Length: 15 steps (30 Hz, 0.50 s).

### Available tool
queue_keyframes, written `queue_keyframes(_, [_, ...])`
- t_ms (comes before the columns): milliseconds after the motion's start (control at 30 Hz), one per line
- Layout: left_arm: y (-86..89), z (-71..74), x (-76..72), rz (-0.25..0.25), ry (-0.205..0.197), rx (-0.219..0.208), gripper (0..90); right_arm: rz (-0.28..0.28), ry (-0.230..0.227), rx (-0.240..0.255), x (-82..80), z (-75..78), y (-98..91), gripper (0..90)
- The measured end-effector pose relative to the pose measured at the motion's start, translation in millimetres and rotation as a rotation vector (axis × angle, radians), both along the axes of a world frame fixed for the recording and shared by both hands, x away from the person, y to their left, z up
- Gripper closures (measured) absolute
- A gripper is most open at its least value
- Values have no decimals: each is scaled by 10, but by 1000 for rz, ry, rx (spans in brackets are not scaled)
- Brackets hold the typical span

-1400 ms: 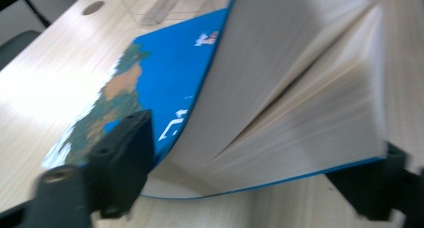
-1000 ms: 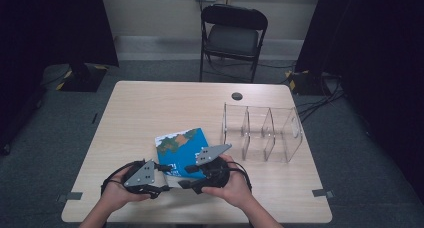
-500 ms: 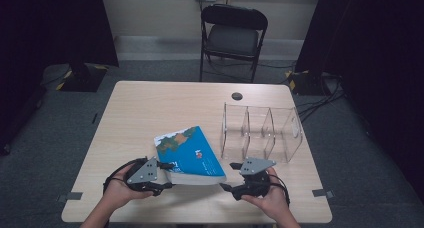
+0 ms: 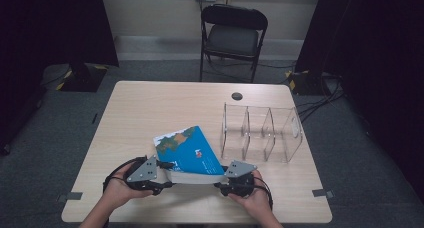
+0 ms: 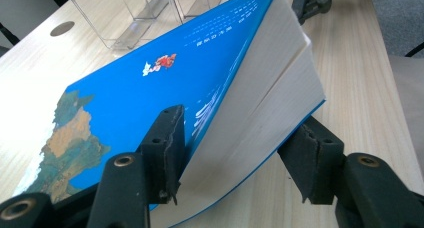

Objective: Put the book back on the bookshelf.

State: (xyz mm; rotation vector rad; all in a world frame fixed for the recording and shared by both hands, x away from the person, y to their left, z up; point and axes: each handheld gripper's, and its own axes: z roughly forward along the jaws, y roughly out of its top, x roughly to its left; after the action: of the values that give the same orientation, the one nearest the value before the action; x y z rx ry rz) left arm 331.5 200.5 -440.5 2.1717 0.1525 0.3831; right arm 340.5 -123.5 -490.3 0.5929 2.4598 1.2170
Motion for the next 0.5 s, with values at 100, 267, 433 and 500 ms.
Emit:
queue_keyframes(100, [3,48,-14,4,17,-16,463,-24,-2,25,13,2,18,436])
queue_keyframes(267, [45,179,-33,15,37,-36,488,-51,18,146,35,70,-11,449])
queue_keyframes(433, [49,217,-67,7,4,26,501,-43,22,170,38,107,-7,546])
queue_keyframes(500, [50,187,-76,8,-5,39,488,-39,26,151,31,86,11,547])
